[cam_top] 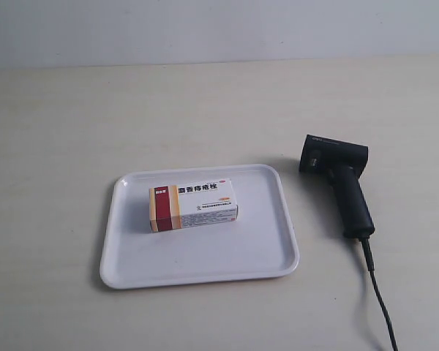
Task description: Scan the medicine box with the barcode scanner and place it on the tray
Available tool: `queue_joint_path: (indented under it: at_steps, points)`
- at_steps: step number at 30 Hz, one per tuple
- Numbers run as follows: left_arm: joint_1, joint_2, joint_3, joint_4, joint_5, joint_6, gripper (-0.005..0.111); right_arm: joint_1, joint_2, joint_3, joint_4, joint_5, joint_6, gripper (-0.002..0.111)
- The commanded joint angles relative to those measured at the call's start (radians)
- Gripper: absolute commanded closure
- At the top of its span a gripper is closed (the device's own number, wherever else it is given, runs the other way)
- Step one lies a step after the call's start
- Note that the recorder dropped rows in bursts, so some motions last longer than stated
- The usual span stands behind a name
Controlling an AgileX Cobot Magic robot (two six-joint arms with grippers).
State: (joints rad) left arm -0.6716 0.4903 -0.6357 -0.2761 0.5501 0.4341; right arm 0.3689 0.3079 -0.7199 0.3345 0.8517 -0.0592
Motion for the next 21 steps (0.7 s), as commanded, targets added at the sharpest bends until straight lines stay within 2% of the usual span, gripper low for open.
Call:
queue_joint_path:
  at_steps: [1, 15, 17, 21]
  points:
    - [-0.005, -0.007, 0.005, -0.028, -0.003, -0.010, 0.107, -0.002, -0.003, 0.006, -0.004, -0.002, 0.002, 0.108]
    - [0.009, -0.040, 0.005, 0.004, -0.026, 0.007, 0.107, -0.002, -0.003, 0.006, -0.002, -0.002, 0.002, 0.108]
    - [0.075, -0.078, 0.005, -0.001, -0.003, 0.003, 0.107, -0.002, -0.003, 0.006, 0.003, -0.002, 0.002, 0.108]
    - [0.281, -0.199, 0.037, -0.017, -0.002, -0.086, 0.107, -0.002, -0.003, 0.006, 0.008, -0.002, 0.002, 0.108]
